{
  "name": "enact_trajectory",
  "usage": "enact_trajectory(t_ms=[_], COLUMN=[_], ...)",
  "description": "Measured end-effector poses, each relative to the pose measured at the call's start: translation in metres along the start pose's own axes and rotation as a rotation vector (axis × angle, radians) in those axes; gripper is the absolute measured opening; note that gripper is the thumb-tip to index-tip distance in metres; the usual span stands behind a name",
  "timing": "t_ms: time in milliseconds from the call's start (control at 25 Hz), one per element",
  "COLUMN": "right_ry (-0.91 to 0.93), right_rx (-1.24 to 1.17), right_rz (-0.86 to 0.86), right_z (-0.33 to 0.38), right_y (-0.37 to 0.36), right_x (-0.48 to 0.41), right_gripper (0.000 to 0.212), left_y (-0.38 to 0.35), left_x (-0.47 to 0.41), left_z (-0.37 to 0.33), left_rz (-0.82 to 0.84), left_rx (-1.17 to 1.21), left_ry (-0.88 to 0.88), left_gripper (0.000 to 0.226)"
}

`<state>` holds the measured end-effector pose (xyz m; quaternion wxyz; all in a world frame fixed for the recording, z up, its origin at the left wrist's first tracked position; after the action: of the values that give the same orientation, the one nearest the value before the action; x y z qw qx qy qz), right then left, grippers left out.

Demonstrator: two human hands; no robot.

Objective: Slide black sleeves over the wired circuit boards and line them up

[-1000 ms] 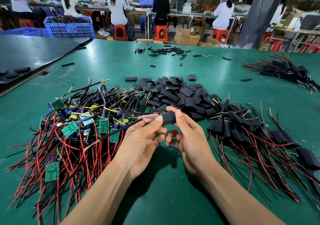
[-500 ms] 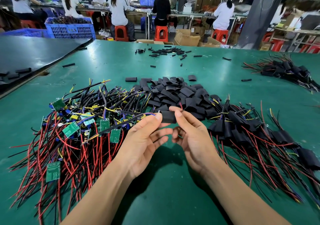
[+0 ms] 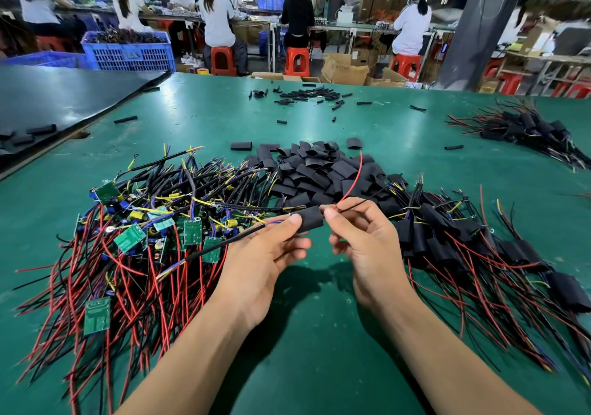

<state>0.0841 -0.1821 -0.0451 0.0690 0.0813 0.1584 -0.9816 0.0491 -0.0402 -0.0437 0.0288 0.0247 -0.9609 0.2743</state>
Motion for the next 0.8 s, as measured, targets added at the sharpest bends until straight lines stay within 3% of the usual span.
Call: enact_trajectory(t_ms=[160, 400, 520, 640, 800], right_ry=[-0.024, -0.251, -0.256, -0.249, -0.277], right_rx=[-0.057, -0.144, -0.103, -0.097, -0.083], right_rz=[0.020, 0.152, 0.144, 0.120, 0.148], right_z=[0.0009, -0.0046, -0.0061, -0.0081, -0.0058], right_y=[0.0003, -0.0043, -0.0043, -0.0014, -0.0019], right_x=[-0.0009, 0.0004, 0.0016, 0.0006, 0.0016], right_gripper=[0.022, 0.023, 0.003, 0.019, 0.017], left_y=[0.0011, 0.0009, 0.0020, 0.0022, 0.0038], left_x=[0.0003, 0.0009, -0.0002, 0.0007, 0.0030], left_z=[-0.0001, -0.0015, -0.0024, 0.0001, -0.0028], left_rz=[0.008, -0.004, -0.045, -0.115, -0.110], left_rx=[0.021, 0.010, -0.059, -0.163, -0.177], left_ry=[0.043, 0.018, 0.022, 0.068, 0.054], left_gripper=[0.025, 0.008, 0.023, 0.028, 0.014])
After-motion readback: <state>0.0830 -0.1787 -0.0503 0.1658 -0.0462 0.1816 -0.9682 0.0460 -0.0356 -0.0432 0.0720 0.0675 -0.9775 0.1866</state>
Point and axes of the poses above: each hand's wrist, its own x-axis away from the middle knuckle, its own y-axis out of the back of the hand, z = x × y, the point moved 2 cm from there along -x, towards the middle knuckle, and after that the axes turned 8 degrees about z, right-handed, at the moved point
